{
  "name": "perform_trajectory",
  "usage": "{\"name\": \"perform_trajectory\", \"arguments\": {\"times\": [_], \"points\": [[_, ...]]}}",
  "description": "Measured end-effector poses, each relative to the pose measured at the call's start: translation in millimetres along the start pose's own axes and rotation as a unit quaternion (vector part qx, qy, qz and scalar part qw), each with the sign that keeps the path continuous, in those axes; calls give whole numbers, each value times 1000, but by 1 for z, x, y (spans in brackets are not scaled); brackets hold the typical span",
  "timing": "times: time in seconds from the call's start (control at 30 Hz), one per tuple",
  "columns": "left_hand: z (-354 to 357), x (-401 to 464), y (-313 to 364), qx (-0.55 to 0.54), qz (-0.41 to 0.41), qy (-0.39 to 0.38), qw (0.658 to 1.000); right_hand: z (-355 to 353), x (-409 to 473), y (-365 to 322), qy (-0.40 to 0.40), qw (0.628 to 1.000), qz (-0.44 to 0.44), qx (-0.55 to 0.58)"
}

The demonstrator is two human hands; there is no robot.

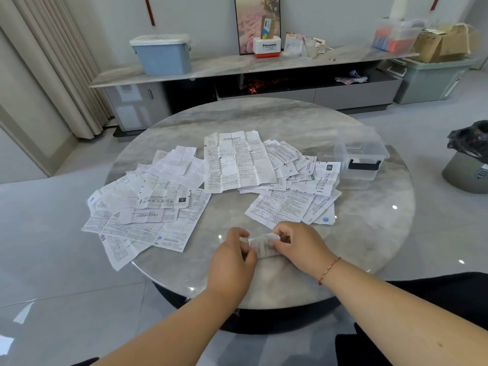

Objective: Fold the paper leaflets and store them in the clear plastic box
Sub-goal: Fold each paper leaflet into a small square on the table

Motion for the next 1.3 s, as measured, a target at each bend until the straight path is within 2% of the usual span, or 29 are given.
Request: {"name": "perform_trajectory", "arguments": {"times": [0.1,0.23,0.33,0.43,0.5,0.57,0.6,0.67,0.73,0.83,0.97,1.1,1.2,1.3], "points": [[-1,5,-6,83,42,29,995,7,5,-1,28,999,14,-9],[-1,12,-19,190,169,38,966,12,9,4,44,998,-4,-34],[-6,10,-26,244,234,-11,941,14,3,7,82,979,-95,-161],[-13,7,-28,283,246,-33,927,12,-4,10,95,955,-128,-249],[-15,6,-28,283,238,-44,928,0,0,13,133,958,-95,-235],[-13,6,-26,270,238,-55,931,-24,11,25,222,961,16,-167],[-11,5,-25,262,240,-64,933,-38,18,33,236,960,95,-121],[-7,4,-24,252,246,-73,933,-60,33,49,183,959,217,1],[-5,3,-20,257,249,-76,931,-61,51,56,116,955,268,50],[-2,5,-15,266,275,-67,922,-39,78,50,76,949,297,-71],[3,10,-13,315,329,-47,889,-25,102,26,35,935,334,-118],[9,16,-11,331,357,-54,872,-11,133,-14,-36,956,276,-93],[16,23,-10,321,349,-63,878,1,154,-37,-108,968,215,-72],[24,34,-5,348,325,-54,878,-12,143,-42,-151,965,154,-149]]}}
Point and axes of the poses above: each hand's wrist, its own x-axis towards the middle knuckle, its own z-axis out of the palm, y = z × x, the point moved 1 cm from there along x, towards the middle knuckle, and after that the axes turned 13 degrees about -y, right-handed, at the moved point
